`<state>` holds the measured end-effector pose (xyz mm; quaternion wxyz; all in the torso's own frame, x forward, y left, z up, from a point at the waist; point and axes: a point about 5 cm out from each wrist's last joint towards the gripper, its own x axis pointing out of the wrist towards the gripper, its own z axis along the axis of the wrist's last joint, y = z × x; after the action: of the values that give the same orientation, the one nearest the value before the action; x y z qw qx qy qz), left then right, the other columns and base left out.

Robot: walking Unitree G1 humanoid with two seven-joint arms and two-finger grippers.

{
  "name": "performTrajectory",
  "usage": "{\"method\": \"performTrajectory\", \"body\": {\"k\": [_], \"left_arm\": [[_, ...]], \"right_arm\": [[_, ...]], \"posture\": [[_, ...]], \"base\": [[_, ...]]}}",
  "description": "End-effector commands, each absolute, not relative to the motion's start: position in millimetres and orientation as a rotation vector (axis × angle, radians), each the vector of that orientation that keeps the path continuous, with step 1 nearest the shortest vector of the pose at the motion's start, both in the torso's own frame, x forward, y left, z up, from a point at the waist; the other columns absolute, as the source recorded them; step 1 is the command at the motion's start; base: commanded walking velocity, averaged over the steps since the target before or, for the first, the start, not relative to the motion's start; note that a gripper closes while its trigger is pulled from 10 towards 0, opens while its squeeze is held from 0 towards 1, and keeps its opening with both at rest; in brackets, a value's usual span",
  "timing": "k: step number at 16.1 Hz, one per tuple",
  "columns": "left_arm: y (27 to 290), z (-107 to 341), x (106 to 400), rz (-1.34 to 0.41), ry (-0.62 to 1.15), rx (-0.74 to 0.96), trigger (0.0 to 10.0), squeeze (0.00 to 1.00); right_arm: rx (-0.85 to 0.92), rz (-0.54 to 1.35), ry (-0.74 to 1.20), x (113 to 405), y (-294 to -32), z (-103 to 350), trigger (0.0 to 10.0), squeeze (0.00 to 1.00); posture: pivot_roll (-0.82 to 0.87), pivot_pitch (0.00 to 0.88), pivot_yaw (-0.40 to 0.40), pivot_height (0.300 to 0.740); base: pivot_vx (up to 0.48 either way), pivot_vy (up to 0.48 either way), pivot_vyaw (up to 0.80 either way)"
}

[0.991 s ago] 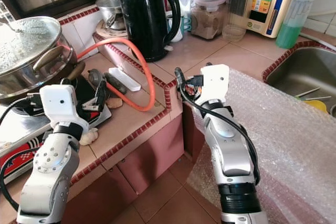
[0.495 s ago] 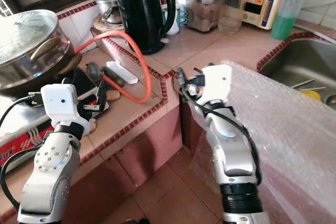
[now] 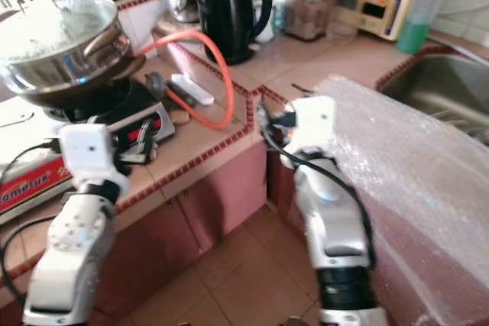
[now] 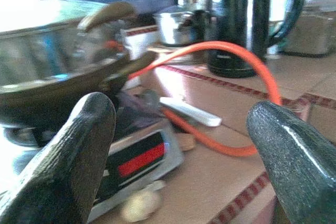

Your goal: Kitchen organization

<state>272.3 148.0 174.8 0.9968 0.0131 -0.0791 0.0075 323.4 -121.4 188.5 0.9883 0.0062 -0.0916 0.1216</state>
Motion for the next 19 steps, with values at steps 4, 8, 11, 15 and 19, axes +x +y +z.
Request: {"method": "performTrajectory", "body": {"k": [4, 8, 11, 15, 19], "left_arm": [[147.9, 169.5, 273.7, 0.017, -0.138, 0.038, 10.0, 0.00], [147.5, 121.1, 278.7, 0.028, -0.005, 0.048, 10.0, 0.00], [149.1, 107.0, 277.4, 0.077, 0.024, 0.019, 10.0, 0.00], [146.9, 70.8, 271.3, 0.058, 0.155, 0.016, 10.0, 0.00], [136.2, 24.3, 258.8, -0.092, 0.345, 0.016, 10.0, 0.00]], "right_arm": [[0.005, 0.260, -0.184, 324.4, -119.3, 189.2, 10.0, 0.00], [-0.046, 0.283, -0.081, 327.0, -125.8, 158.4, 10.0, 0.00], [-0.062, 0.313, -0.065, 330.1, -125.0, 155.7, 10.0, 0.00], [-0.079, 0.360, -0.042, 333.2, -116.8, 146.0, 10.0, 0.00], [-0.055, 0.312, 0.060, 329.7, -125.2, 113.8, 10.0, 0.00]], "posture": [[-0.18, 0.054, 0.112, 0.740], [-0.19, 0.038, 0.053, 0.740], [-0.18, 0.026, 0.012, 0.740], [-0.16, 0.015, -0.013, 0.740], [-0.15, 0.015, 0.007, 0.740]], "base": [[0.000, 0.000, 0.00], [0.000, 0.000, 0.00], [0.000, 0.000, 0.00], [0.000, 0.000, 0.00], [0.000, 0.000, 0.00]]}}
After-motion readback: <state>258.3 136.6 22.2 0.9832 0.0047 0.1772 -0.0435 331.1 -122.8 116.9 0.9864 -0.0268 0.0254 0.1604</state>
